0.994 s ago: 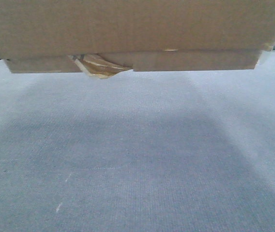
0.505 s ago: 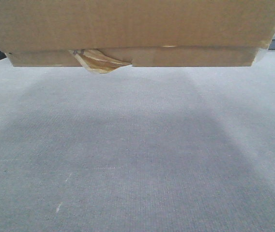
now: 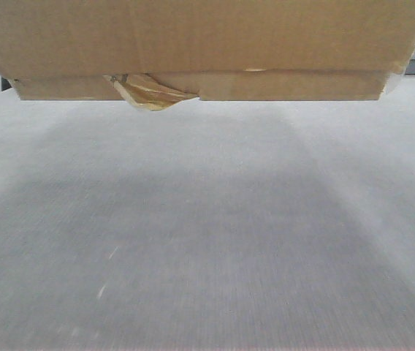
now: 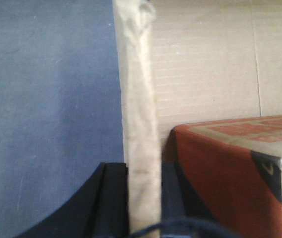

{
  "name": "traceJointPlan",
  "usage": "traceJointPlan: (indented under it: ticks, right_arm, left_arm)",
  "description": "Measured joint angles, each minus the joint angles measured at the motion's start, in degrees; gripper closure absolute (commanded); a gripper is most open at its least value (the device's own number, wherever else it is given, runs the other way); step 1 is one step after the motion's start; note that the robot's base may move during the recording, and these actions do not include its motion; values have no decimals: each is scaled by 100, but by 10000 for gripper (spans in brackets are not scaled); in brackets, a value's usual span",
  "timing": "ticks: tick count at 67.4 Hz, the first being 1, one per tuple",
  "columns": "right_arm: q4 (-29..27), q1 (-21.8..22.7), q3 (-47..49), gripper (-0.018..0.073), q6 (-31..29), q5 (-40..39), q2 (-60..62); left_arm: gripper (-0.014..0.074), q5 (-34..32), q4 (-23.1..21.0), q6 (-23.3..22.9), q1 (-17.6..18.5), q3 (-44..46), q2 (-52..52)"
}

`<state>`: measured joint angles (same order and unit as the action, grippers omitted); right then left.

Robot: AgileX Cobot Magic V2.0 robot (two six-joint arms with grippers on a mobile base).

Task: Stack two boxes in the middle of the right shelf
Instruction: 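Carry the held boxes while the base turns past the red table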

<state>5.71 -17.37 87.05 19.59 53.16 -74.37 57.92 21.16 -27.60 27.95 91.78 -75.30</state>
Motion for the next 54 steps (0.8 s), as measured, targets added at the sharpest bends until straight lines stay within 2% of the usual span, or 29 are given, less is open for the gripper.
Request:
traceJointPlan:
  ticks: [54]
  right_arm:
    - [-8,0,0,721,0,-50,0]
  left_arm:
    - [707,-12,37,0,0,0,23]
